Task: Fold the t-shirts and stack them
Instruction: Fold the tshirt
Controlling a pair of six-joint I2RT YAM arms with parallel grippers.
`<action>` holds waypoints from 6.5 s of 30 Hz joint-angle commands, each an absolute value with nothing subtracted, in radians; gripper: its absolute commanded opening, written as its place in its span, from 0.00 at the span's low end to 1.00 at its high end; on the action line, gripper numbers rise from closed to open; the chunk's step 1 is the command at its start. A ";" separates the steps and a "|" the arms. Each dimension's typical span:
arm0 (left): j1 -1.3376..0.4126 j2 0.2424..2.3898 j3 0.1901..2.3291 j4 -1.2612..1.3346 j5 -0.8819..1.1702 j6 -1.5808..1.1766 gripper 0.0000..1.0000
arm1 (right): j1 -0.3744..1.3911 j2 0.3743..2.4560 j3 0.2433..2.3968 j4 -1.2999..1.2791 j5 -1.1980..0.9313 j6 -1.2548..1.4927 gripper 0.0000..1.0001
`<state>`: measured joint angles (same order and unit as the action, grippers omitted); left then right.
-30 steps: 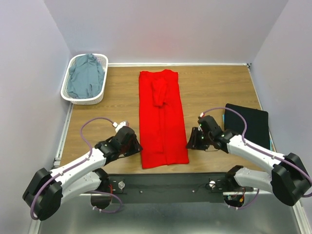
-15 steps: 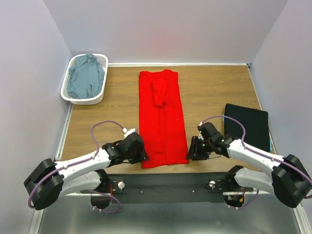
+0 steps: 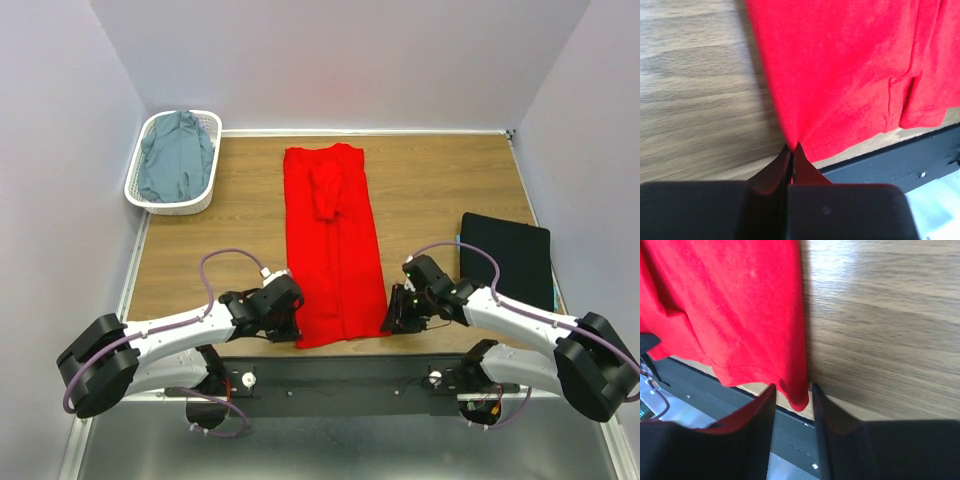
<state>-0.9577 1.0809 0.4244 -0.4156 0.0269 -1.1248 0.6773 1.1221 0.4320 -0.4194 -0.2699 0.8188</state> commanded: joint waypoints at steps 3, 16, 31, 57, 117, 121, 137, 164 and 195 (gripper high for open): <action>-0.965 1.104 0.433 -0.503 0.078 -1.051 0.00 | 0.693 1.126 0.391 -0.393 -0.288 0.839 0.29; -0.948 1.123 0.642 -0.617 -0.027 -0.890 0.00 | 0.695 1.066 0.530 -0.503 -0.256 0.773 0.03; -0.655 1.293 0.848 -0.330 -0.015 -0.726 0.00 | 0.693 1.477 0.988 -0.433 0.130 0.654 0.00; -0.388 1.657 1.031 -0.111 0.116 -0.643 0.00 | 0.522 1.882 1.338 -0.295 0.157 0.589 0.01; -0.394 2.069 1.399 -0.117 0.161 -0.678 0.00 | 0.505 2.232 1.621 -0.252 -0.138 0.545 0.27; -0.388 2.074 1.436 -0.150 0.155 -0.664 0.00 | 0.496 2.212 1.608 -0.252 -0.146 0.561 0.28; -0.391 1.988 1.388 -0.153 0.147 -0.656 0.00 | 0.390 2.115 1.548 -0.244 -0.195 0.552 0.31; -0.370 1.869 1.039 -0.006 0.149 -0.785 0.00 | 0.344 1.942 1.123 -0.137 -0.199 0.627 0.31; -0.592 1.339 0.706 -0.117 0.057 -0.853 0.26 | 0.702 1.476 0.845 -0.235 -0.132 0.739 0.33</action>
